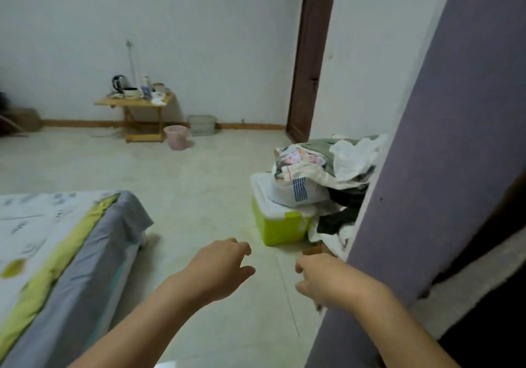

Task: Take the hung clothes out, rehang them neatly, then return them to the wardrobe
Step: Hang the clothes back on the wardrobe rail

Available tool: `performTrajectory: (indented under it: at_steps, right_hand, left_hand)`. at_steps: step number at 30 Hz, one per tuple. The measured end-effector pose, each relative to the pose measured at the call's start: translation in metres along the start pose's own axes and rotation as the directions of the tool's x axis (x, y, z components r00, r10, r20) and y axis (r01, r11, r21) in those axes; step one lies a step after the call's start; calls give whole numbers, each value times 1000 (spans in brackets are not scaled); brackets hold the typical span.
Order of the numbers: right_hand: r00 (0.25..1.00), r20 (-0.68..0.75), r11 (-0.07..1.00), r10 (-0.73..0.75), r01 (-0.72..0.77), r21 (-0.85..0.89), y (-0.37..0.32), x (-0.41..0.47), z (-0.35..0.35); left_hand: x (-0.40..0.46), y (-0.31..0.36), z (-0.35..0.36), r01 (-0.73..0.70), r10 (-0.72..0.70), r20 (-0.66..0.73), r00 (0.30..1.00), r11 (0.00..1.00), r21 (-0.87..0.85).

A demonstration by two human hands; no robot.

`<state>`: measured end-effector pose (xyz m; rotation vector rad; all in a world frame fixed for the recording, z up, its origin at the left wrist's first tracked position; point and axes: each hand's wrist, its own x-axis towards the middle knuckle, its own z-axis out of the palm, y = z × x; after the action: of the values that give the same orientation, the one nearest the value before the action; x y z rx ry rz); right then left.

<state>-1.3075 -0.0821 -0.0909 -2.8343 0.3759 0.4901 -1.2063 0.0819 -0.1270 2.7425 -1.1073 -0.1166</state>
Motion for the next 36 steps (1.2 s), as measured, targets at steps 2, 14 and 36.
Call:
performTrajectory:
  at_steps: [2,14,36]
  right_hand:
    - [997,-8,995,-76,75,-63,-30,14,1]
    - [923,32,903,-385,383,-192,-241,114,6]
    - [728,320,654,-607,686,-319,-511,316,17]
  left_hand:
    - [-17,-31,-6,80,-80,-7,997,997,-2]
    - [-98,-229,-50,411,-413,19,910,909,68]
    - [-144,-511,-64,846,-846,72,529,518,-129]
